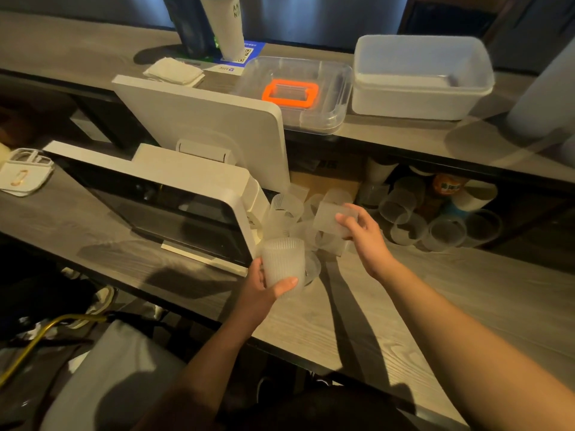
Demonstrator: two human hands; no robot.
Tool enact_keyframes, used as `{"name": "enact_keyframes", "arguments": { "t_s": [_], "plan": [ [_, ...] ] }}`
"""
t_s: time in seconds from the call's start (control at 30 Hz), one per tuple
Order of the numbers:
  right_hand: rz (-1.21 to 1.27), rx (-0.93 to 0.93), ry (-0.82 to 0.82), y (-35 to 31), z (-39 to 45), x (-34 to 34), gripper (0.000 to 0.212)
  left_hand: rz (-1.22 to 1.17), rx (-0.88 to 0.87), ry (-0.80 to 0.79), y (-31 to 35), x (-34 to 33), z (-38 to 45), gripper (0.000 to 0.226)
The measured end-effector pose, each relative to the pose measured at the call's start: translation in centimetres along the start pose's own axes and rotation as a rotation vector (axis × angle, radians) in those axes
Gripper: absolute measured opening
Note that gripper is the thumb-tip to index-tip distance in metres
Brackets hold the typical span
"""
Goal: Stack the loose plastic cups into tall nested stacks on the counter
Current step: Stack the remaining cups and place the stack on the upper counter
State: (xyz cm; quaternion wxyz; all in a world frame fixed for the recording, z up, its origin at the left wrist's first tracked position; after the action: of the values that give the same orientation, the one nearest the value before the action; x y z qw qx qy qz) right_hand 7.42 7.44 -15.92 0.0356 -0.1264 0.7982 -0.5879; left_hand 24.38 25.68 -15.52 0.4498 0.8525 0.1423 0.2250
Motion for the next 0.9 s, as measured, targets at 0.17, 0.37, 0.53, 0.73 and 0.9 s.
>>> {"name": "enact_keyframes", "arguments": {
  "t_s": [0.17,0.37,0.53,0.73,0.9],
  "plan": [
    [0.178,-0.027,0.109,-1.1,-0.8,1.5,0.035,0.007,-0.033,-0.041,0.7,-0.6,0.5,0.106],
    [0.492,-0.127,0.06,-0.9,-1.2,2.4,0.043,0.04,-0.067,-0.069,1.4,-1.2,0.8,0.086],
    [0.602,-0.227,0.067,-0.6,-1.1,3.1,0.052,0.055,-0.095,-0.078,1.8,-1.5,1.1,0.084],
    [0.555,-0.241,0.103,-1.0,-1.5,3.6,0.049,0.063,-0.117,-0.081,2.0,-1.7,1.3,0.075],
    [0.461,-0.115,0.086,-1.8,-2.1,3.5,0.039,0.092,-0.165,-0.095,2.2,-1.8,0.8,0.064]
  ]
}}
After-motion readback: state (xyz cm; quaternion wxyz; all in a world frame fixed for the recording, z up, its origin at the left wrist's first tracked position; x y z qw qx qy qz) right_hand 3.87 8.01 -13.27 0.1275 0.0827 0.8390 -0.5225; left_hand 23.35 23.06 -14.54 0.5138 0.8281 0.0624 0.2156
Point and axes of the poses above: each hand's wrist, its own z-axis towards the middle knuckle, its own x-axis out of the back of the hand, y = z × x, the point moved 3 cm from there along z, towards the middle knuckle, and after that the axes turned 8 degrees about y, right-handed, at the moved point
